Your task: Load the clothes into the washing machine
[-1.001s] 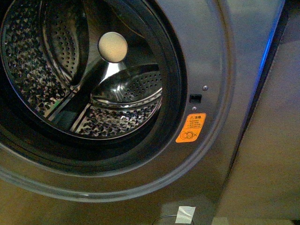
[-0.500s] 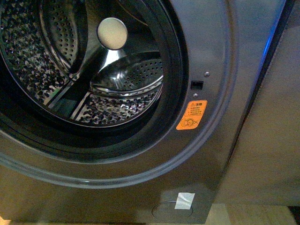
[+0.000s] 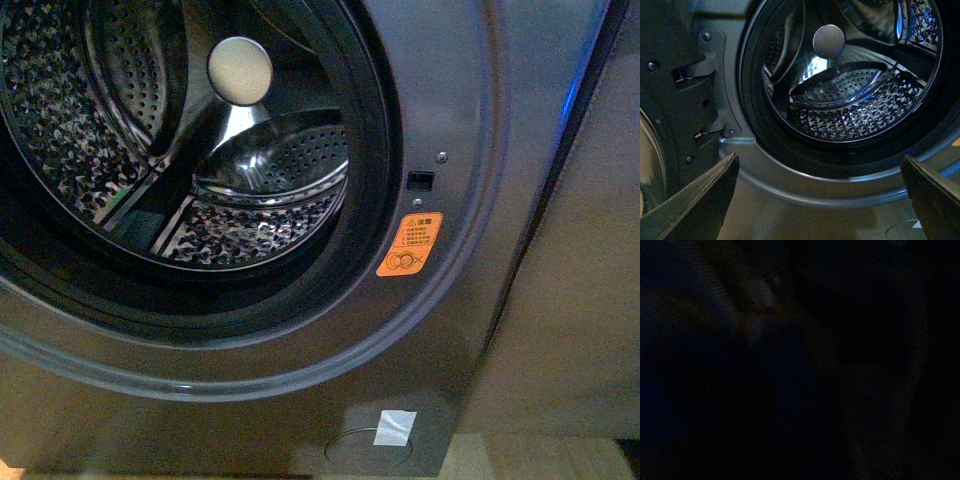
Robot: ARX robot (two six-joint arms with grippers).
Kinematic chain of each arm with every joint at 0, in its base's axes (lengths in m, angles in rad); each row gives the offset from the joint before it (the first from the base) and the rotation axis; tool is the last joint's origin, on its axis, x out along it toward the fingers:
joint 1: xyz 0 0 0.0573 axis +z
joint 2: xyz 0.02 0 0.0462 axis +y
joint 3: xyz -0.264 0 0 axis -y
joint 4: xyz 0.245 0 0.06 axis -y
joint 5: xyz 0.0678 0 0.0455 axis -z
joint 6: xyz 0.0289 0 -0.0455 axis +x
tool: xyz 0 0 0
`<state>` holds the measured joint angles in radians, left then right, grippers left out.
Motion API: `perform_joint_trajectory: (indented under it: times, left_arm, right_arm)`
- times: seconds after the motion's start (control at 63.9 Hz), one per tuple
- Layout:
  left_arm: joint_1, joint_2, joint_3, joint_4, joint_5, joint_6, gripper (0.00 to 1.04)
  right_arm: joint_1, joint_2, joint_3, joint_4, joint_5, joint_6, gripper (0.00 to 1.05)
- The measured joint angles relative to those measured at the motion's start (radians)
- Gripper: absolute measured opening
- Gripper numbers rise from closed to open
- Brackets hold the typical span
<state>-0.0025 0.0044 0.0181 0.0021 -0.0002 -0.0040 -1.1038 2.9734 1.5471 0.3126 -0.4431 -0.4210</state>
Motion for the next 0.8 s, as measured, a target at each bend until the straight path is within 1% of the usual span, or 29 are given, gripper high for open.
perform_joint_trajectory:
  times: [0.047,0.094,0.156,0.203,0.266,0.438,0.579,0.672,0.798]
  left_arm:
    - [0.0,0.0,0.0,0.0,0.0,0.0,0.98]
    - [0.0,0.0,0.0,0.0,0.0,0.0,0.98]
    - [0.0,0.0,0.0,0.0,0.0,0.0,0.98]
    - [0.0,0.0,0.0,0.0,0.0,0.0,0.98]
    - [0.0,0.0,0.0,0.0,0.0,0.0,0.98]
    - [0.0,0.0,0.0,0.0,0.0,0.0,0.98]
    - [0.0,0.0,0.0,0.0,0.0,0.0,0.98]
    - [0.0,0.0,0.0,0.0,0.0,0.0,0.98]
    - [0.0,0.0,0.0,0.0,0.0,0.0,0.98]
  right_arm:
    - [0.002,-0.018,-0.029,0.04,-0.001,0.006,0.38]
    - [0.007,-0.058,-0.082,0.103,-0.008,0.006,0.28]
    - [0.01,-0.114,-0.145,0.179,-0.024,0.003,0.18]
    - [0.01,-0.16,-0.186,0.22,-0.041,0.004,0.12]
    - [0.009,-0.239,-0.248,0.278,-0.071,0.003,0.08]
    - [-0.005,-0.497,-0.425,0.391,-0.175,0.008,0.06]
    - [-0.023,-0.723,-0.536,0.403,-0.262,0.046,0.06]
    - [-0.036,-0.907,-0.566,0.396,-0.327,0.113,0.06]
    - [-0.043,-1.155,-0.558,0.378,-0.402,0.22,0.06]
